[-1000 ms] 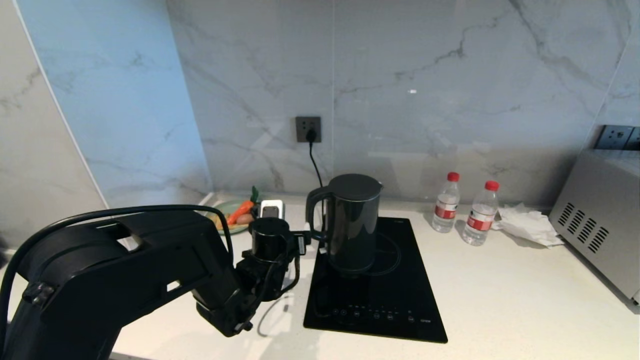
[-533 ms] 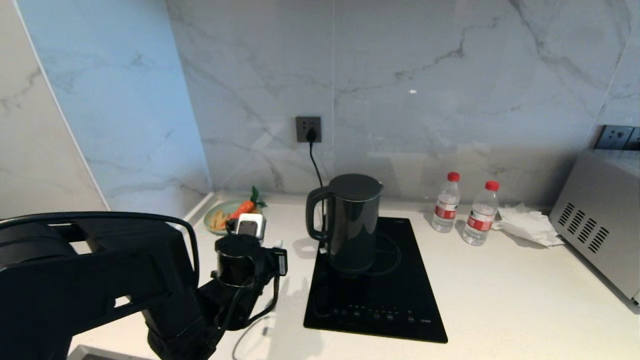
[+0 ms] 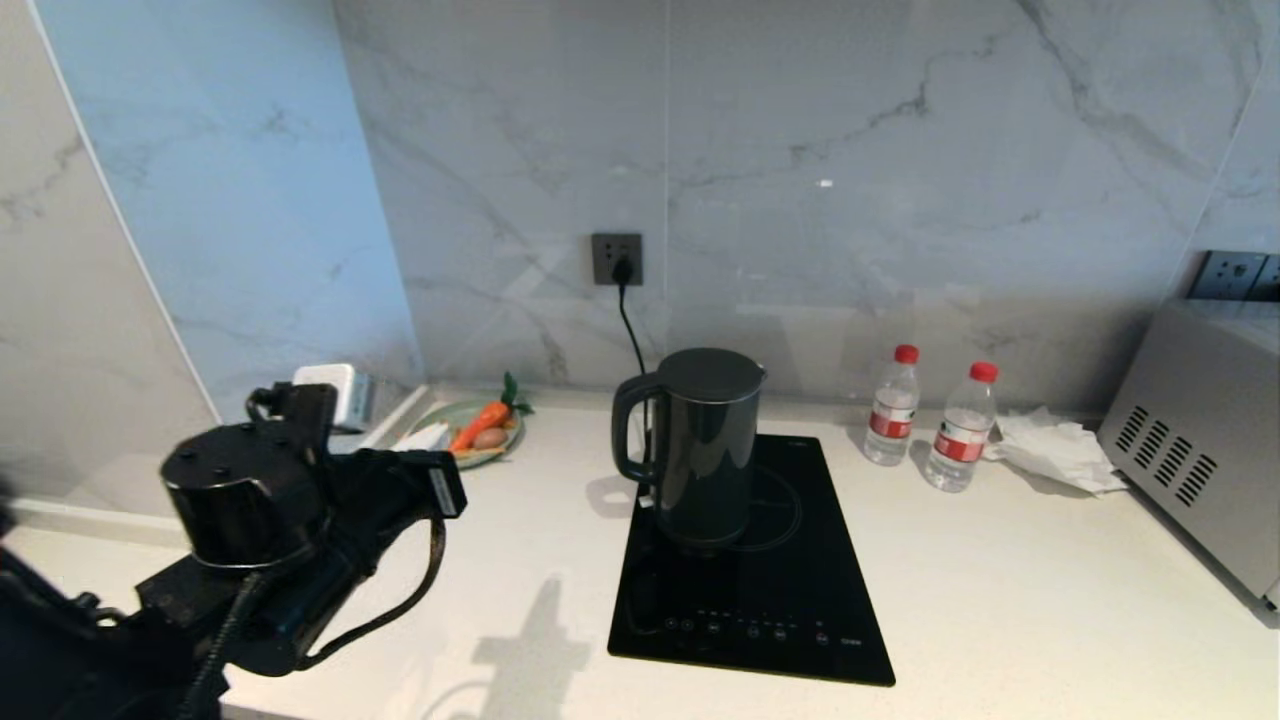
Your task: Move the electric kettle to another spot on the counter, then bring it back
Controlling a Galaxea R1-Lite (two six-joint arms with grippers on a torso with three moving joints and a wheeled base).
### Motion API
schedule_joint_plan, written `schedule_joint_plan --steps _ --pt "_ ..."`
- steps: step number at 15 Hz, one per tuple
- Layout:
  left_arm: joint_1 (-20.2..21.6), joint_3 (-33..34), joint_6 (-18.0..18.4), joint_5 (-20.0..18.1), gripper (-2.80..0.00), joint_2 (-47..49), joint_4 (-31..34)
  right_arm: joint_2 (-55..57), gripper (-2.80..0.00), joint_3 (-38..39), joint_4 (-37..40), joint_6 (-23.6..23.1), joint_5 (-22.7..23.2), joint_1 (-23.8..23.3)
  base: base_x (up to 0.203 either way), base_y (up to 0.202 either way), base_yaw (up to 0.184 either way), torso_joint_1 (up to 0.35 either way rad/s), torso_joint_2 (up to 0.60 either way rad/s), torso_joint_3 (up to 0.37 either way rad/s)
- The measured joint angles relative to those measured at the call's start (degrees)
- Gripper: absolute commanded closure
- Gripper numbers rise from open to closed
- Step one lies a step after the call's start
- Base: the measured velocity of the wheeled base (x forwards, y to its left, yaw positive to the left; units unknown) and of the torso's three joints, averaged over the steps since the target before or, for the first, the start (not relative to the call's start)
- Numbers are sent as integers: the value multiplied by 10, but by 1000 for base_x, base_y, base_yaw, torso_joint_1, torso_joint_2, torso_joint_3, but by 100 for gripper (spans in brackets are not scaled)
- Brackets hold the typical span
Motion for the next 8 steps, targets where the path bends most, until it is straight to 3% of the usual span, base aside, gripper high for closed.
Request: schedule_joint_plan --steps 3,6,8 --pt "48 -24 -38 -85 0 -166 165 0 0 0 0 0 0 0 0 0 0 0 0 0" --pt "137 -97 -79 -245 0 -339 417 0 0 0 0 0 0 0 0 0 0 0 0 0" --pt "175 -125 -88 -330 0 -439 565 0 0 0 0 0 0 0 0 0 0 0 0 0"
